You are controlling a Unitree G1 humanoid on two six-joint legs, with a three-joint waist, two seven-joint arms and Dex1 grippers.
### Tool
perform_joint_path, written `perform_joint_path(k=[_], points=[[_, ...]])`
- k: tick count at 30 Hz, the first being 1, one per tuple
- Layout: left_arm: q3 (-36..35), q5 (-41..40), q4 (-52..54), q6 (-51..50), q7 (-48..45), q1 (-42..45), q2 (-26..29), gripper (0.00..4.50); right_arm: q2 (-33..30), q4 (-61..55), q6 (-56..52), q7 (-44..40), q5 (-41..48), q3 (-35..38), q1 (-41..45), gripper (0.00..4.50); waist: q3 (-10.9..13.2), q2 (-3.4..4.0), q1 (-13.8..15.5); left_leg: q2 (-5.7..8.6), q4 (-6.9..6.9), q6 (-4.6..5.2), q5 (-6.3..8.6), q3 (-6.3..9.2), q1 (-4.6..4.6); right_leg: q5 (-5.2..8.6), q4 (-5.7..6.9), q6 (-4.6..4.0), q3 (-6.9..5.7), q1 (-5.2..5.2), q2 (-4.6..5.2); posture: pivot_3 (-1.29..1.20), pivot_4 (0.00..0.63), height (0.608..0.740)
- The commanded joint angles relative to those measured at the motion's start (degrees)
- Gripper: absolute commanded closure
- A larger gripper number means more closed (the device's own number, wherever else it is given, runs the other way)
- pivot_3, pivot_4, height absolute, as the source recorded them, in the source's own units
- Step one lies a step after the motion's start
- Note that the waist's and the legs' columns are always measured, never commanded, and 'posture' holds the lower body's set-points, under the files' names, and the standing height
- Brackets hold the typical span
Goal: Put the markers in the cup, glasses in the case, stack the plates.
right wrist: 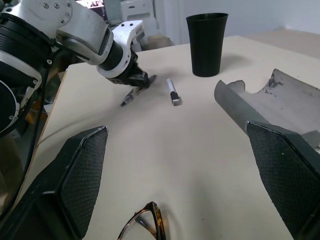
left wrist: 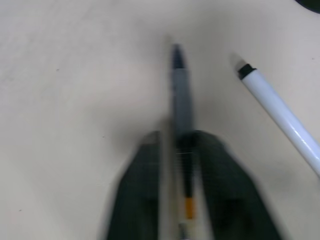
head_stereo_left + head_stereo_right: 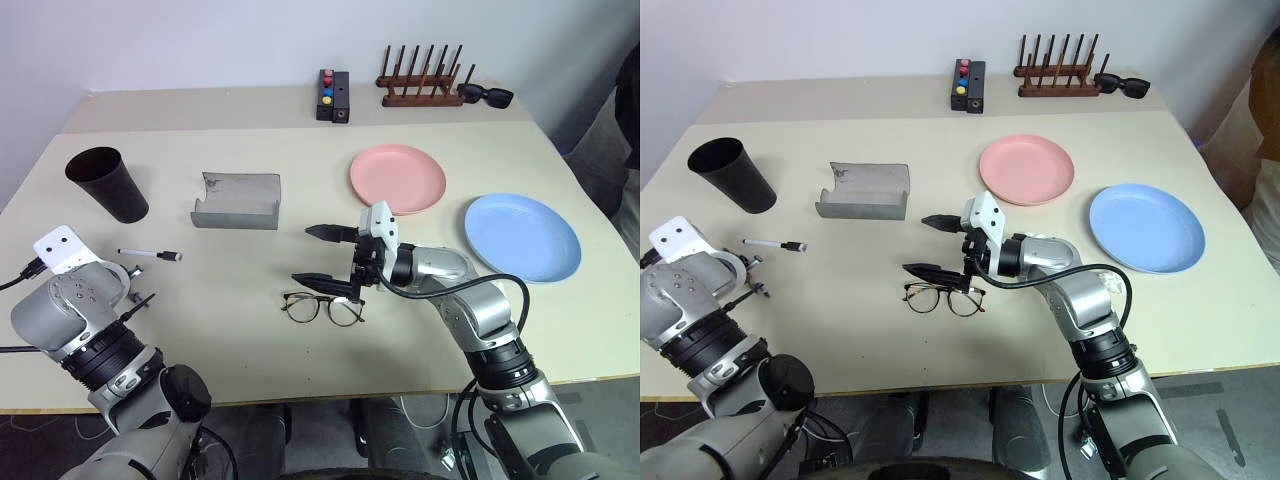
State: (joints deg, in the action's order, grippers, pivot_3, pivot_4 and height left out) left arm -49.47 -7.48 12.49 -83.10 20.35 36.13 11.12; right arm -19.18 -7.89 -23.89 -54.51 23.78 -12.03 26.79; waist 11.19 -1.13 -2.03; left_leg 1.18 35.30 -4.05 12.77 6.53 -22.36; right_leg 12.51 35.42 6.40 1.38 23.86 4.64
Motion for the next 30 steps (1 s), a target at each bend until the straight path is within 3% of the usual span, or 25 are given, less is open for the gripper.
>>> perform_joint_path(k=[1, 6, 11, 17, 20, 30], points=[[1.0, 1.0, 0.1, 0.8, -0.8, -0.1, -0.1, 4.45, 0.0, -2.5, 0.1, -0.2, 0.9, 0.3, 0.1, 0.00, 0.0, 0.00, 0.0, 0.00, 0.00, 0.00, 0.00, 0.00, 0.00, 0.00, 0.00, 0.00, 0.00, 0.00, 0.00, 0.00, 0.150, 0.740], [3.3, 0.7, 2.2, 14.9, -3.6, -2.4, 1.3, 4.45, 1.3, -1.4, 1.3, 0.5, 0.2, 0.0, 1.5, 0.00, 0.0, -0.01, -0.2, 0.00, -0.01, -0.02, -0.01, 0.01, 0.00, 0.00, 0.00, 0.00, 0.00, 0.01, 0.00, 0.00, 0.150, 0.740], [4.7, 0.0, 5.6, 35.3, -7.8, -6.0, 3.9, 4.45, 4.7, 0.8, 3.7, 2.4, -1.2, -0.6, 3.6, 0.00, 0.0, -0.07, -0.5, -0.03, -0.08, -0.09, -0.05, 0.00, -0.05, -0.01, 0.04, -0.03, 0.01, 0.14, -0.01, 0.00, 0.150, 0.740], [13.7, 2.4, 2.5, 55.2, -14.8, -7.4, 10.4, 4.45, 12.0, 7.7, 9.4, 8.8, -5.3, -0.8, 6.8, 0.00, 0.0, -0.12, 0.1, -0.02, -0.08, -0.11, -0.06, 0.00, -0.06, -0.02, 0.02, -0.03, 0.01, 0.13, 0.00, 0.00, 0.150, 0.740], [16.0, 2.7, -1.8, 60.7, -15.7, -6.3, 12.3, 4.45, 14.4, 9.9, 10.7, 10.7, -5.7, 0.0, 7.7, 0.00, 0.0, -0.14, 0.7, 0.00, -0.06, -0.11, -0.06, -0.01, -0.07, -0.02, -0.01, -0.04, 0.02, 0.11, 0.01, 0.00, 0.150, 0.740], [21.0, 4.5, -35.3, 84.6, -15.9, 7.6, 19.8, 4.45, 20.0, 10.3, 11.1, 13.2, -5.0, -1.3, 7.3, 0.00, 0.0, -0.13, 0.8, -0.02, -0.11, -0.10, -0.07, 0.00, -0.07, -0.02, 0.08, -0.03, 0.01, 0.20, -0.04, 0.00, 0.150, 0.740]])
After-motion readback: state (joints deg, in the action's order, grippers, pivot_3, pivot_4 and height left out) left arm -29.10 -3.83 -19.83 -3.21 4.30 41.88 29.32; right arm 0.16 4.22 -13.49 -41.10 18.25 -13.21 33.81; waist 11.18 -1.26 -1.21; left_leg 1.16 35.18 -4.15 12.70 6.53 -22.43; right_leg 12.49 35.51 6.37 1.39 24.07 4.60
